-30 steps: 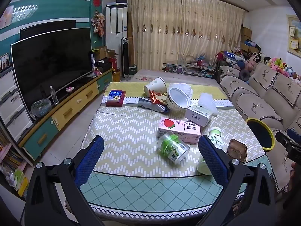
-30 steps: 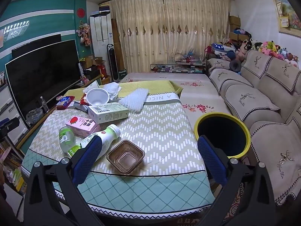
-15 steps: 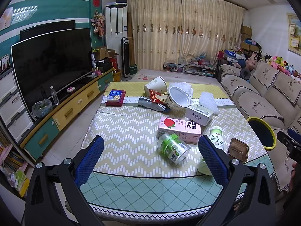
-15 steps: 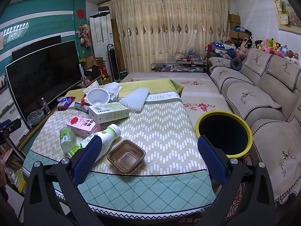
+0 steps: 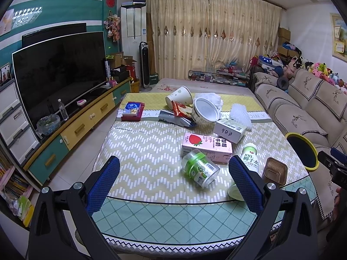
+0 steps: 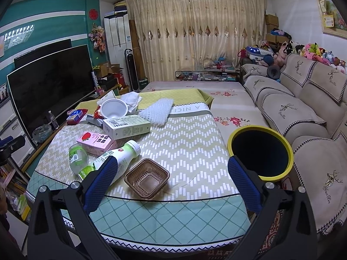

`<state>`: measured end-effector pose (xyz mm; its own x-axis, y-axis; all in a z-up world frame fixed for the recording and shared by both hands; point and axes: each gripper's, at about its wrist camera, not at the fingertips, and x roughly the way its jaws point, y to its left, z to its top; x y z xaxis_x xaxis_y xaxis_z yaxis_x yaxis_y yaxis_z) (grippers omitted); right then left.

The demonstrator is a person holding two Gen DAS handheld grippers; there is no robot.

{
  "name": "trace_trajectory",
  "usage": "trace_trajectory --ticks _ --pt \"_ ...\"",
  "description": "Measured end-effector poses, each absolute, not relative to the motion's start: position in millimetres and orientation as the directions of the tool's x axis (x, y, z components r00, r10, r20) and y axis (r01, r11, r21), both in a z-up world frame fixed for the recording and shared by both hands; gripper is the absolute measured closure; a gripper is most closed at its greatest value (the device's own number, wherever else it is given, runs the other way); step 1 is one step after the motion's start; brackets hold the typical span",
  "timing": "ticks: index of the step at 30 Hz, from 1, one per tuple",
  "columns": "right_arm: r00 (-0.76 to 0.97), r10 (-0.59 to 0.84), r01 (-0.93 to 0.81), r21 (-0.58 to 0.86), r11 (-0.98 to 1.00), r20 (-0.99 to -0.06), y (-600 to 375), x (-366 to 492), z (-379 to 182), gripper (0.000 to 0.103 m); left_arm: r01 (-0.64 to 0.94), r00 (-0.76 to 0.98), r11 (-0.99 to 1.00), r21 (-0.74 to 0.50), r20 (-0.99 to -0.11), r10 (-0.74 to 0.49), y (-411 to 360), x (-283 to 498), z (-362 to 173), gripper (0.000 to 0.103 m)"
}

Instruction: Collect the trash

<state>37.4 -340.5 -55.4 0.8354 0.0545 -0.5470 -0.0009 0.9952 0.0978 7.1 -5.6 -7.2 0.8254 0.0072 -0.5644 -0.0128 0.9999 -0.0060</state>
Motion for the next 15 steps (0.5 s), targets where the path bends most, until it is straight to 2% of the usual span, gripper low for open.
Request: trace_trajectory --ticks 15 --pt "0.832 0.057 -0.002 0.099 0.995 -0.551 -340.6 38.3 -57.4 0.006 -0.015 0.822 1.0 -0.002 -0.569 0.011 -8.7 8.0 -9.4 0.004"
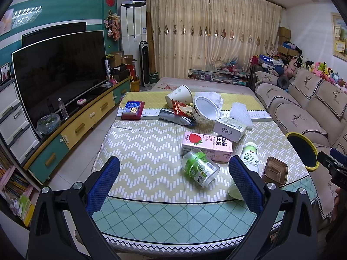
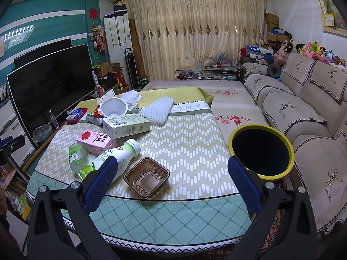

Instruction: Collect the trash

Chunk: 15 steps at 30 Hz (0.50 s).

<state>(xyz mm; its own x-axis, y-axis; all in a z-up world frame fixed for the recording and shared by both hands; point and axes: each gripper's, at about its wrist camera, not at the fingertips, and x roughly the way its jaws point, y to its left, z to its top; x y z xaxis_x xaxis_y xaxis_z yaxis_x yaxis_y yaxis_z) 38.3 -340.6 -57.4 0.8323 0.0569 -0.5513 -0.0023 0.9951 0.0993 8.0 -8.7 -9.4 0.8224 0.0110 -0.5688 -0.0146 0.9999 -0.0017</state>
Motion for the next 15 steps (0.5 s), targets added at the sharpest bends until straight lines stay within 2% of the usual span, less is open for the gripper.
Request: trace_trajectory --ticks 15 --pt "0.827 0.069 -0.014 0.103 0.995 -0.558 -337.2 40.8 -61.7 0.006 -0.018 0.818 1.0 0.002 -0.574 0.016 -9.0 9.3 -12.3 0.004"
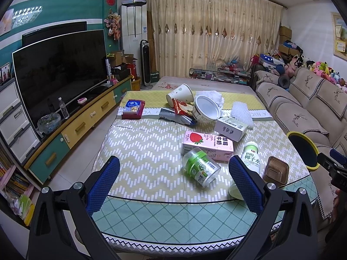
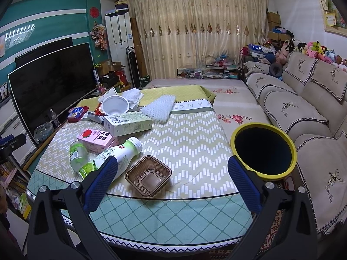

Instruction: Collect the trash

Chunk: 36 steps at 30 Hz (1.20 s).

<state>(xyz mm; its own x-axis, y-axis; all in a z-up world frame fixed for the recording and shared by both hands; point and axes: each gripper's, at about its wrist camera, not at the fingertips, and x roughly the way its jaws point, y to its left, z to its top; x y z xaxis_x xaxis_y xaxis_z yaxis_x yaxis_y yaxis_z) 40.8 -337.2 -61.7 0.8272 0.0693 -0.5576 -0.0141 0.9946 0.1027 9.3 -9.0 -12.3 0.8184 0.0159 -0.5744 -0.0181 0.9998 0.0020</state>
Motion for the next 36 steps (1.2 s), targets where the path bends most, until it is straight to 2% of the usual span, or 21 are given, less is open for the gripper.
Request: trace_trajectory --ticks 27,36 --pt "0.809 0.09 -0.033 0.108 0.994 -0.581 -333 48 -74 0.006 -0.038 0.805 0.999 0.006 -0.592 0.034 -6 19 -15 0.004" --pt "0.755 0.148 -0.128 0.078 0.989 -0.639 -315 65 -104 0.006 -0.068 0.803 0.998 -0.013 -0.594 0.047 7 27 -22 0.004"
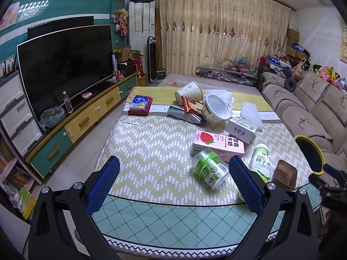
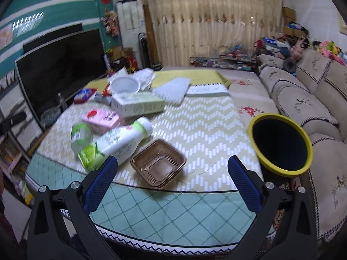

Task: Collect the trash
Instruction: 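Grasp the brown plastic tray with the right gripper and lift it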

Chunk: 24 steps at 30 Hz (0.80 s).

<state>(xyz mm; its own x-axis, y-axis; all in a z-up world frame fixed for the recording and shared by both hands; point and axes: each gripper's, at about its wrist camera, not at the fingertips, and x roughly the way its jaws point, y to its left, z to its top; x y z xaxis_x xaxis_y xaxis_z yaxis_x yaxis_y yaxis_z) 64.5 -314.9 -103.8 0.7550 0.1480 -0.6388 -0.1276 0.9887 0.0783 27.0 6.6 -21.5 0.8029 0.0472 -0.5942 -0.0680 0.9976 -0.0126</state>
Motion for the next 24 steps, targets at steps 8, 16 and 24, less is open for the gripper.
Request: trace_trajectory --ticks 8,16,24 --pt "0.697 0.174 -0.175 0.07 0.982 -0.696 -299 94 -142 0.006 -0.046 0.79 0.999 -0.013 -0.613 0.029 3 42 -36 0.004" --pt "0.669 0.174 -0.175 0.075 0.982 -0.722 -295 114 -165 0.006 -0.052 0.774 0.998 -0.023 -0.633 0.026 4 58 -46 0.004" --pt "0.673 0.186 -0.167 0.098 0.981 -0.716 -294 124 -167 0.008 -0.037 0.762 0.999 -0.019 -0.647 0.016 -3 67 -53 0.004"
